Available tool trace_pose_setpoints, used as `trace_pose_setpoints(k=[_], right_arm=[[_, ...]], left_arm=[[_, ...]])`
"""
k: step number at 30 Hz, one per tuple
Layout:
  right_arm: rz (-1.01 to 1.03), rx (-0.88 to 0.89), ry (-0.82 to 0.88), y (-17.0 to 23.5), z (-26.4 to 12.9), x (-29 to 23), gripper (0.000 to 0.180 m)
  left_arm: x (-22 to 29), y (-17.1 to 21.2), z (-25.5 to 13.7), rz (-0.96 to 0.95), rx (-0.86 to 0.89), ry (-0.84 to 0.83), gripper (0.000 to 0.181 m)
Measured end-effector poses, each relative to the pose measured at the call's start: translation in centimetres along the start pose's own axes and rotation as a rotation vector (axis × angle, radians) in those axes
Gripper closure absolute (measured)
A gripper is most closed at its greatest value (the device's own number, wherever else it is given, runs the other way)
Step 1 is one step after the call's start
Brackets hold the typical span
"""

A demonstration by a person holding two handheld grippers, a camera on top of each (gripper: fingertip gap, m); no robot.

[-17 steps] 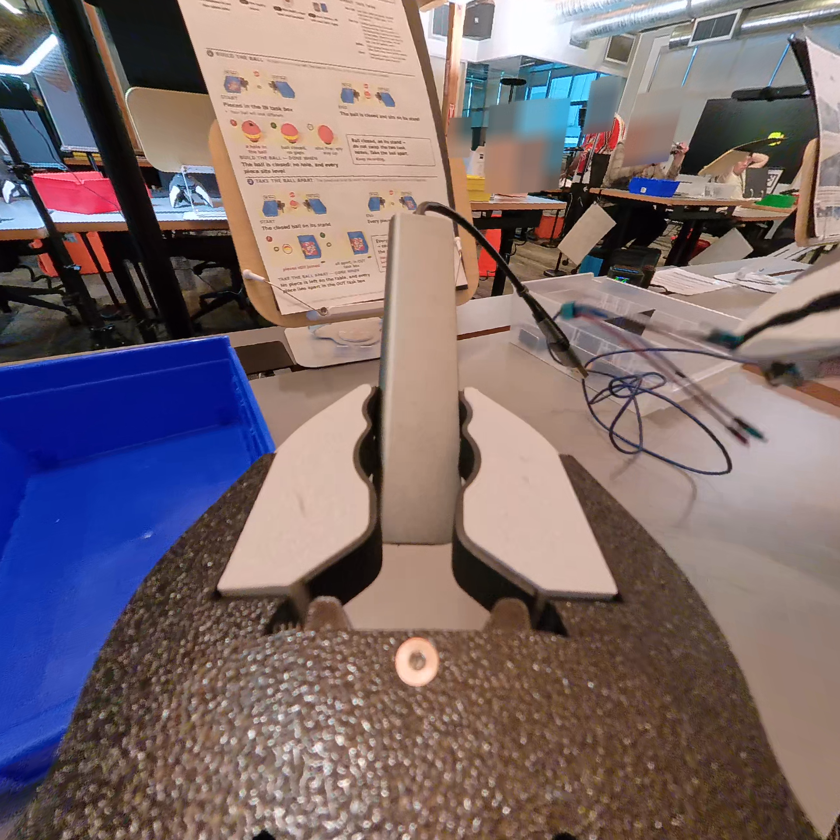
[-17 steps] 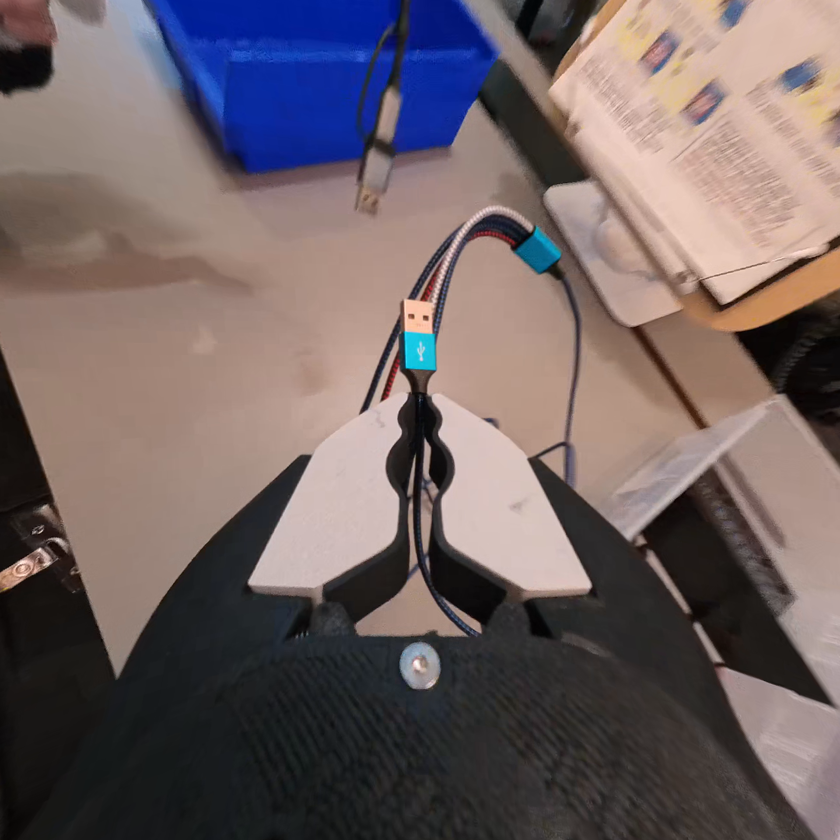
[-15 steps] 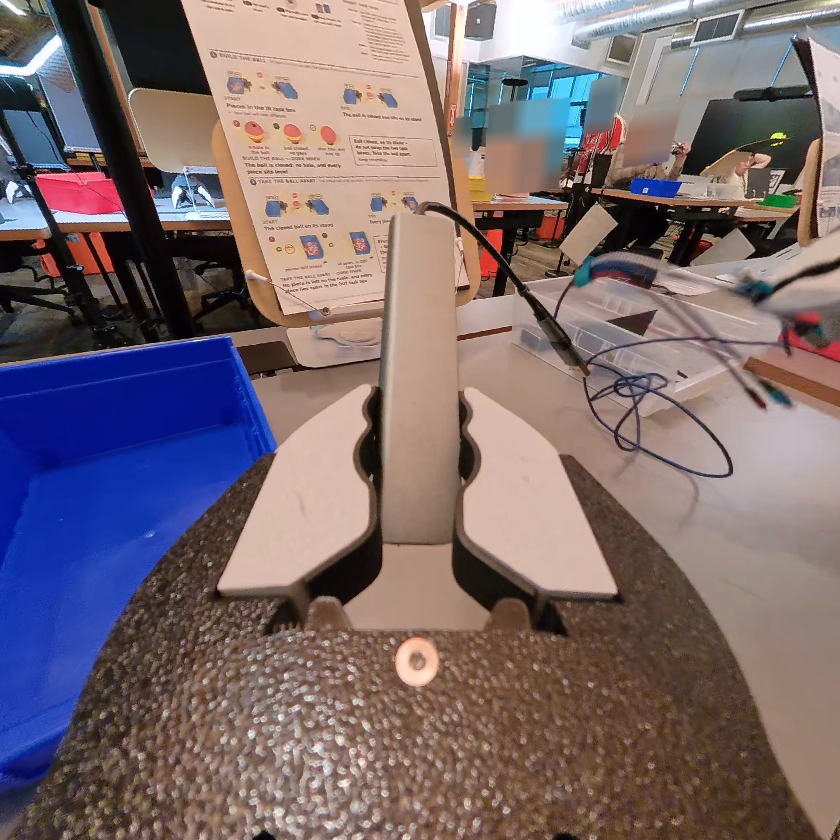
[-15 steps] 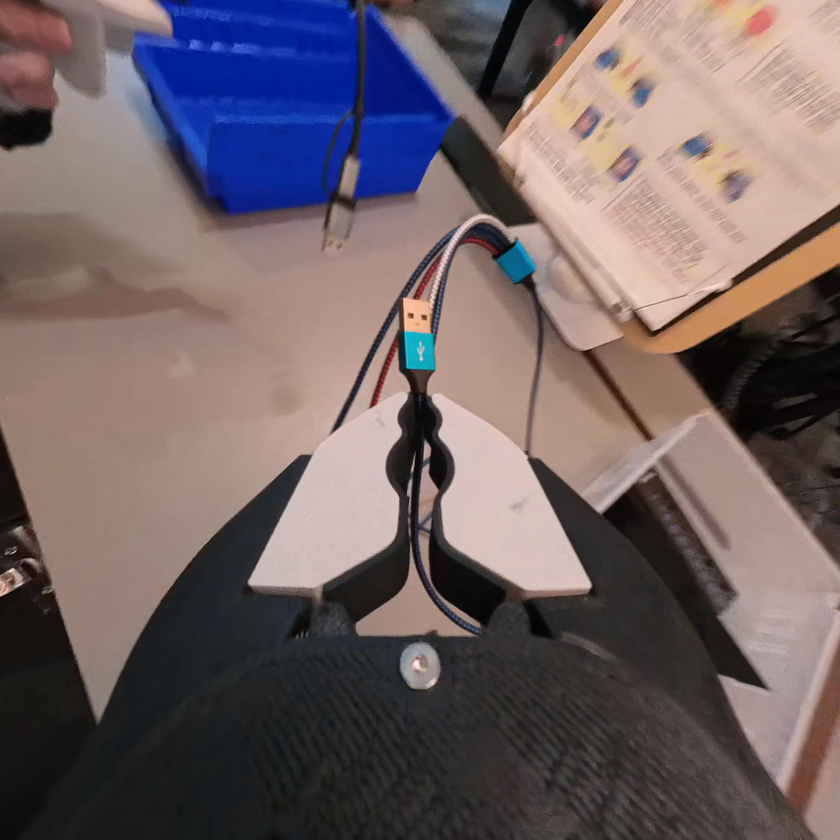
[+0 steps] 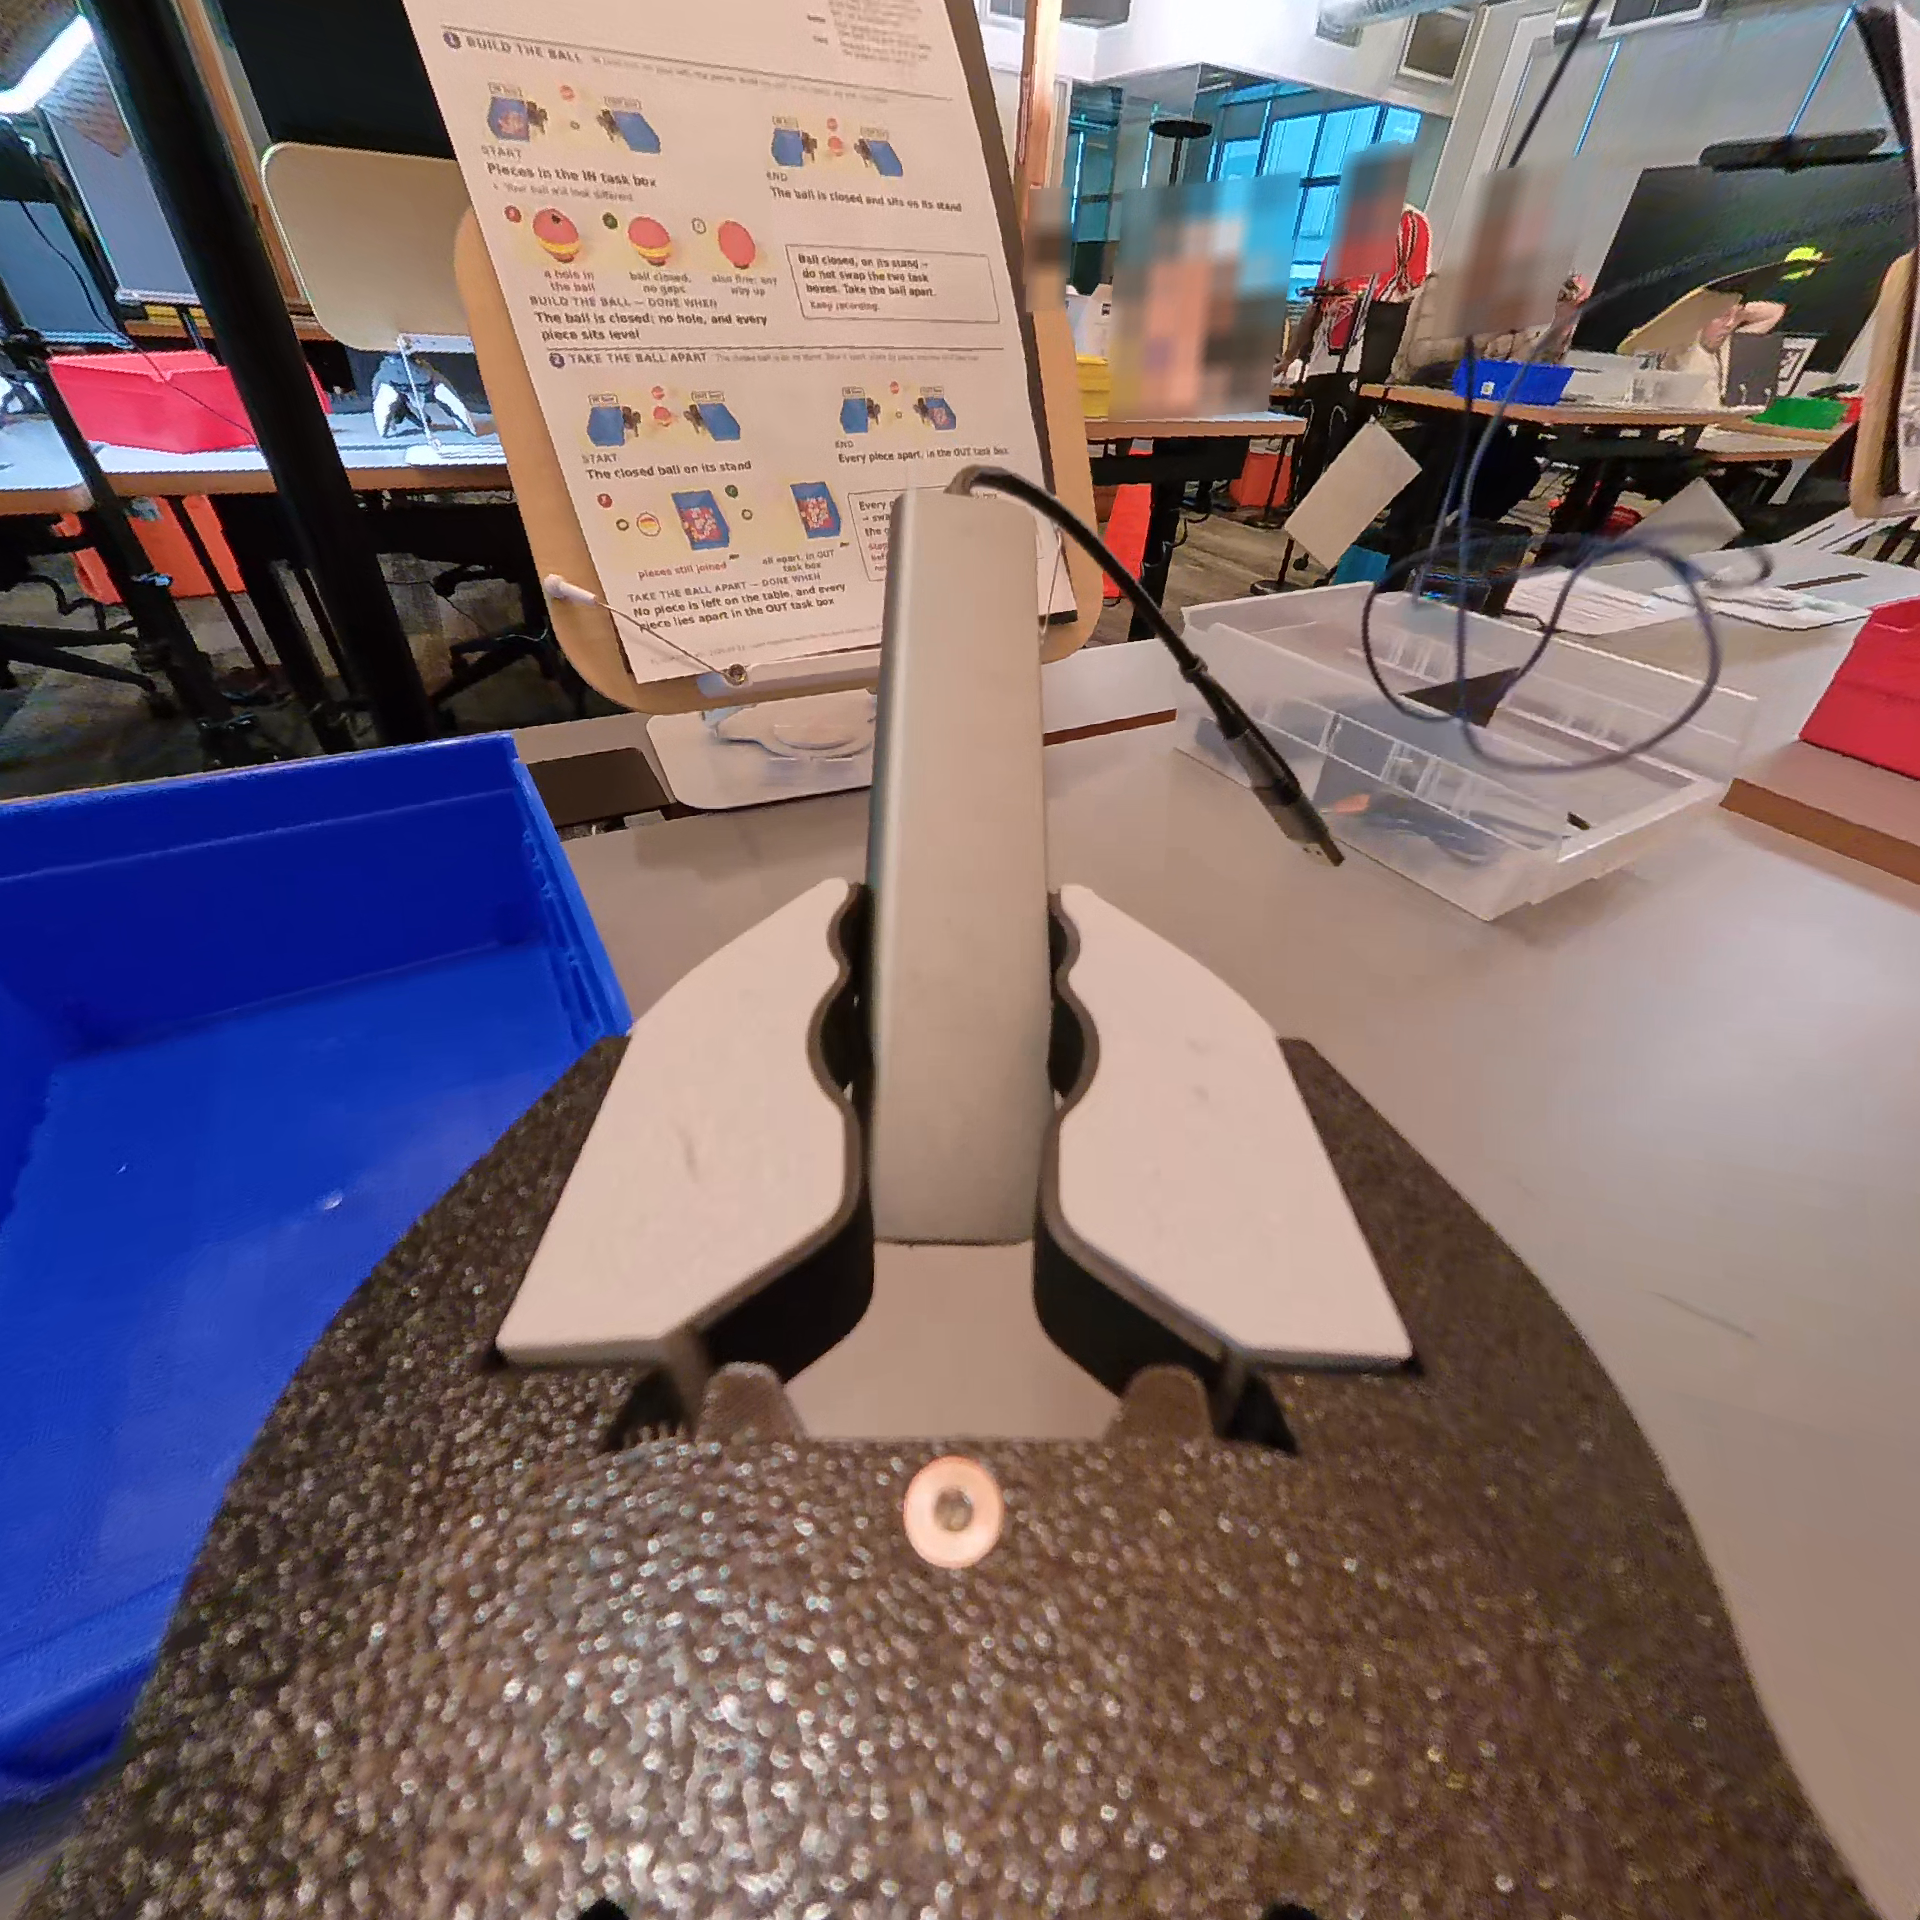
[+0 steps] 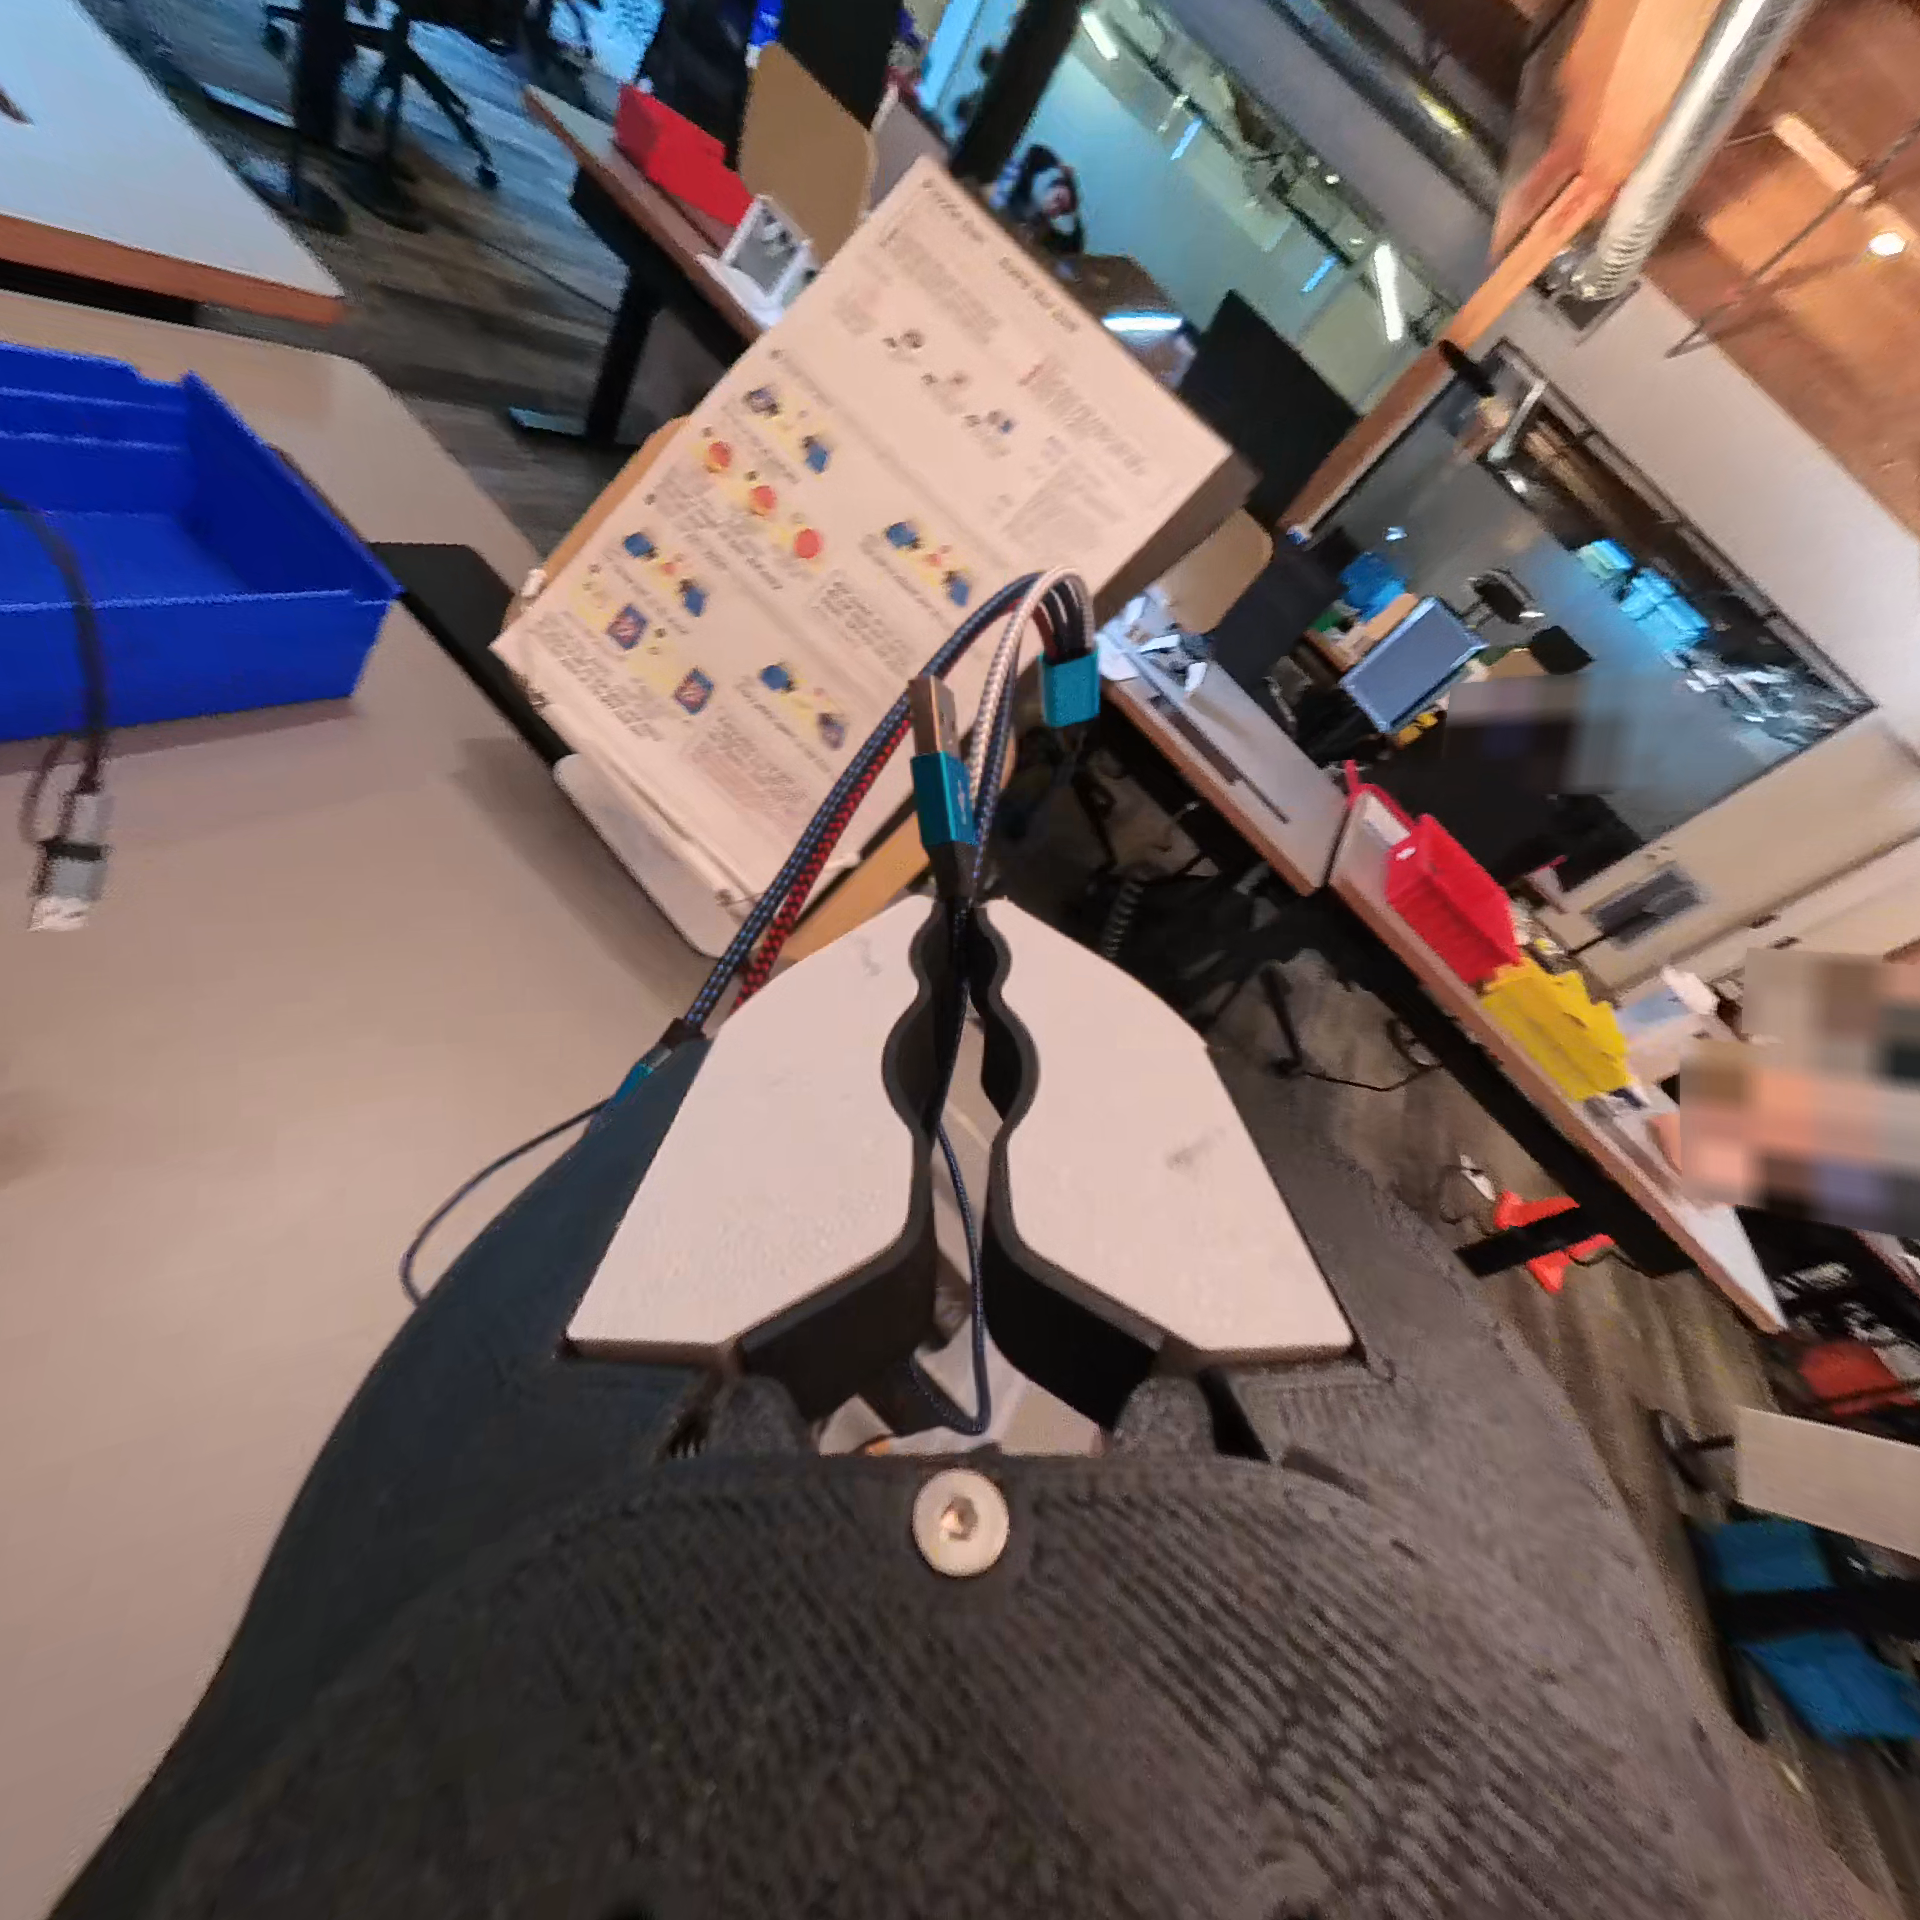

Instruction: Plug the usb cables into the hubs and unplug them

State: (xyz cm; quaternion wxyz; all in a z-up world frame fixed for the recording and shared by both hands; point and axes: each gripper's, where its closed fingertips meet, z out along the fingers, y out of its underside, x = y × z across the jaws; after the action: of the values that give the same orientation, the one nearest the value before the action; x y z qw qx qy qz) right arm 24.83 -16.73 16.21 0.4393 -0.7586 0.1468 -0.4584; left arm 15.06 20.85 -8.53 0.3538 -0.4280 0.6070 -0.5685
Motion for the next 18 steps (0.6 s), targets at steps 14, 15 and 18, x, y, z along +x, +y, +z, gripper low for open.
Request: trace_pose_setpoints(k=[14, 15, 18], right_arm=[[0.033, -0.202, -0.099, 14.2, 3.4, 0.3, 0.176], [0.047, -0.191, -0.109, 15.2, 3.6, -0.6, 0.176], [0.085, -0.125, -0.176, 16.4, 3.5, -3.4, 0.177]], left_arm=[[0.2, 0.9, 0.6, 0.0, -0.028, 0.011, 0.149], [0.2, 1.0, 0.6, 0.001, -0.029, 0.011, 0.149], [0.3, 1.3, 0.8, 0.0, -0.038, 0.012, 0.149]])
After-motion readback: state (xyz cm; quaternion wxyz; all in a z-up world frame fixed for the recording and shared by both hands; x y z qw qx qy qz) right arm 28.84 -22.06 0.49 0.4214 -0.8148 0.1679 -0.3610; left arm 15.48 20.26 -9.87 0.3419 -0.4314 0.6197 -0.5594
